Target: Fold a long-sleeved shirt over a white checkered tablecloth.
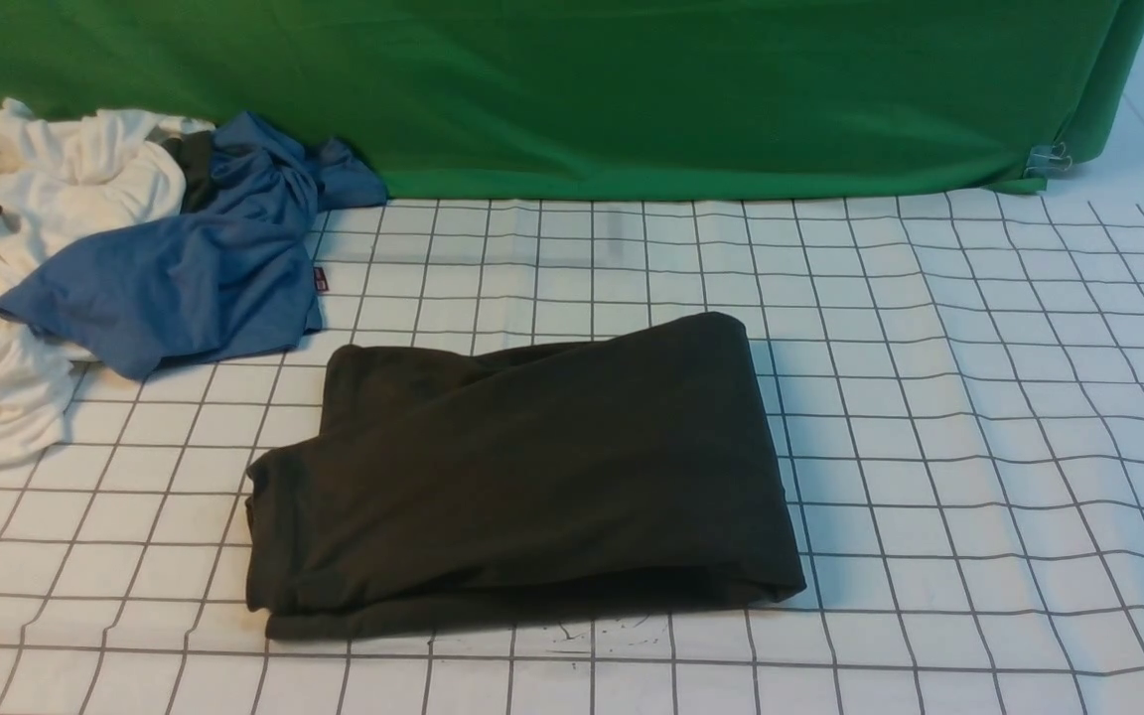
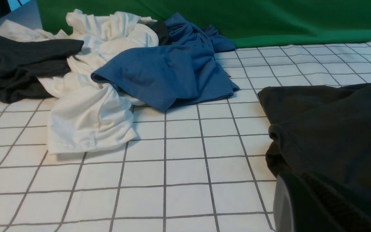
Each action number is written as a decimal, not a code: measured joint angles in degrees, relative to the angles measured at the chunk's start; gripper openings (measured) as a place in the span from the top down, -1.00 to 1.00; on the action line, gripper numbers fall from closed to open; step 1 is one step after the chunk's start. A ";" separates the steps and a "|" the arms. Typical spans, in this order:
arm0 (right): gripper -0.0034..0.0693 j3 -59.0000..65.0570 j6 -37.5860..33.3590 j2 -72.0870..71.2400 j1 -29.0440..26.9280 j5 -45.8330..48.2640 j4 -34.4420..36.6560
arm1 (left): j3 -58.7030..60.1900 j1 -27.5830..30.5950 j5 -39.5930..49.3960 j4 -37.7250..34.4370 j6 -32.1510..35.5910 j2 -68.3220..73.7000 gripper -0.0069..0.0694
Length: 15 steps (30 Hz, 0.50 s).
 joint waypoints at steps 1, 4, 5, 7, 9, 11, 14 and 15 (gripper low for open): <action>0.28 0.00 0.00 0.00 0.00 0.00 0.00 | 0.00 0.00 0.00 -0.01 0.00 0.00 0.89; 0.26 0.00 0.00 0.00 0.00 0.00 0.00 | 0.00 0.00 0.00 0.39 0.00 0.00 0.89; 0.26 0.00 0.00 0.00 0.00 0.00 0.00 | 0.00 0.00 0.00 0.68 0.06 0.00 0.89; 0.26 0.00 0.00 0.00 0.00 0.00 0.00 | 0.00 0.00 0.00 1.03 0.18 0.00 0.89; 0.26 0.00 0.00 0.00 0.00 0.00 0.00 | 0.00 0.00 0.00 1.19 0.30 0.00 0.89; 0.25 0.00 0.00 0.00 0.00 0.00 0.00 | 0.00 0.00 0.00 1.23 0.50 0.00 0.89; 0.25 0.00 0.00 0.00 0.00 0.00 0.00 | 0.00 0.06 0.00 1.25 0.79 0.00 0.89; 0.25 0.00 0.00 0.00 0.00 0.00 0.00 | 0.00 0.12 0.00 1.25 0.84 0.00 0.89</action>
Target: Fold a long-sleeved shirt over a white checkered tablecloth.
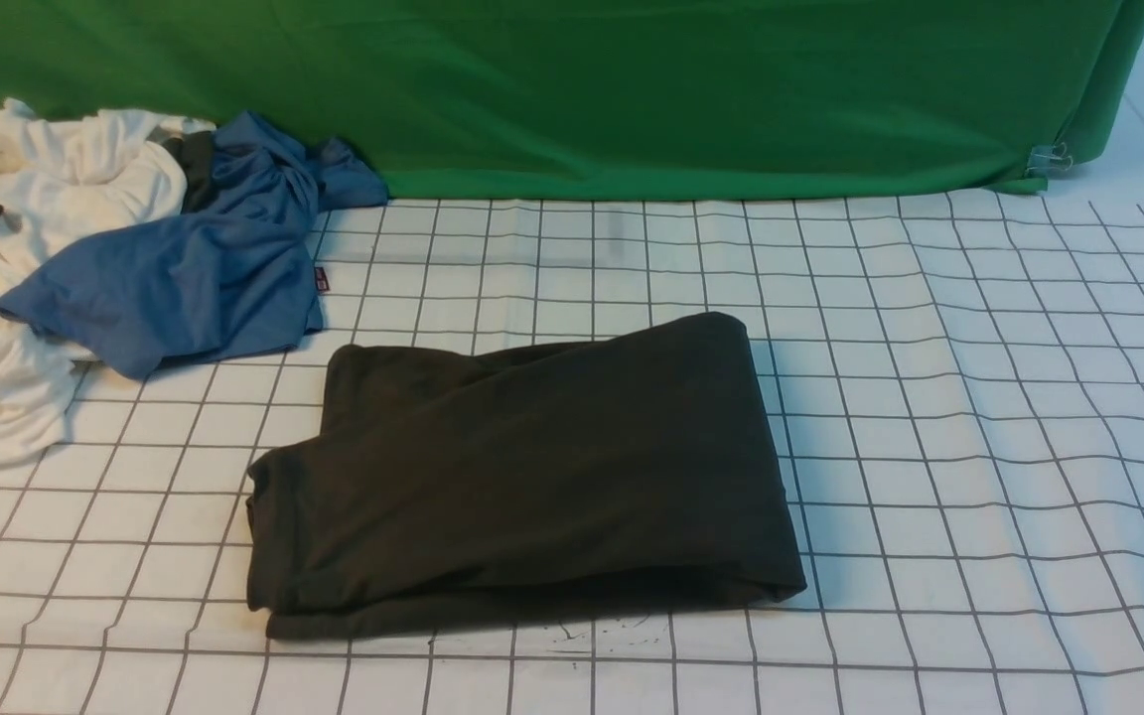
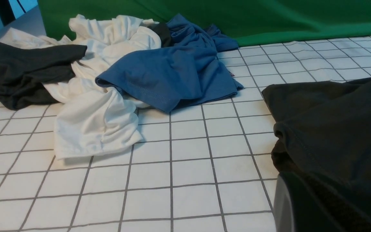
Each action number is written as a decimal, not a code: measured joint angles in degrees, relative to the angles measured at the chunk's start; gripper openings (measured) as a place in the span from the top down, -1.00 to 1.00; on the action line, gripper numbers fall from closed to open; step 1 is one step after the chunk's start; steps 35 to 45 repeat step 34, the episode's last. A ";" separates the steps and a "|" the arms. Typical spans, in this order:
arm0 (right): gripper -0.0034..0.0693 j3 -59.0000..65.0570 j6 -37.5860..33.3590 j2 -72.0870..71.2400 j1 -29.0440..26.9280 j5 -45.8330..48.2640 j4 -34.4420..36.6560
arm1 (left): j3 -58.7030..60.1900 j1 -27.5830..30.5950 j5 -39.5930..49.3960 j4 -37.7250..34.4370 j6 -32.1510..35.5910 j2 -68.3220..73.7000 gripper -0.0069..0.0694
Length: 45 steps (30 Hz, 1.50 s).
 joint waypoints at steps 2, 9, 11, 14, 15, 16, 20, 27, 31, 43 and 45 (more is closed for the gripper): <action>0.25 0.00 0.00 0.00 0.00 0.00 0.00 | 0.00 0.43 0.00 0.05 0.00 0.00 0.89; 0.25 0.00 0.00 0.00 0.00 0.00 0.00 | 0.00 3.01 0.00 0.13 0.08 0.00 0.89; 0.24 0.00 0.00 0.00 0.00 0.00 0.00 | 0.00 3.13 0.00 0.13 0.13 0.00 0.89; 0.24 0.00 0.00 0.00 -0.02 0.00 0.00 | 0.00 3.30 0.00 0.13 0.13 0.00 0.89; 0.24 0.00 0.00 0.00 -0.07 0.00 0.00 | 0.00 3.30 0.00 0.19 0.13 0.00 0.89; 0.24 0.00 0.00 0.00 -0.07 0.00 0.00 | 0.00 3.37 0.00 0.18 0.13 0.00 0.89; 0.24 0.00 0.00 0.00 -0.07 0.00 0.00 | 0.00 3.37 0.00 0.18 0.20 0.00 0.89; 0.24 0.00 0.00 0.00 -0.07 0.00 0.00 | 0.00 3.37 0.00 0.18 0.20 0.00 0.89; 0.24 0.00 0.00 0.00 -0.07 0.00 0.00 | 0.00 3.37 0.00 0.18 0.20 0.00 0.89; 0.24 0.00 0.00 0.00 -0.07 0.00 0.00 | 0.00 3.37 0.00 0.18 0.20 0.00 0.89; 0.24 0.00 0.00 0.00 -0.07 0.00 0.00 | 0.00 3.37 0.00 0.18 0.20 0.00 0.89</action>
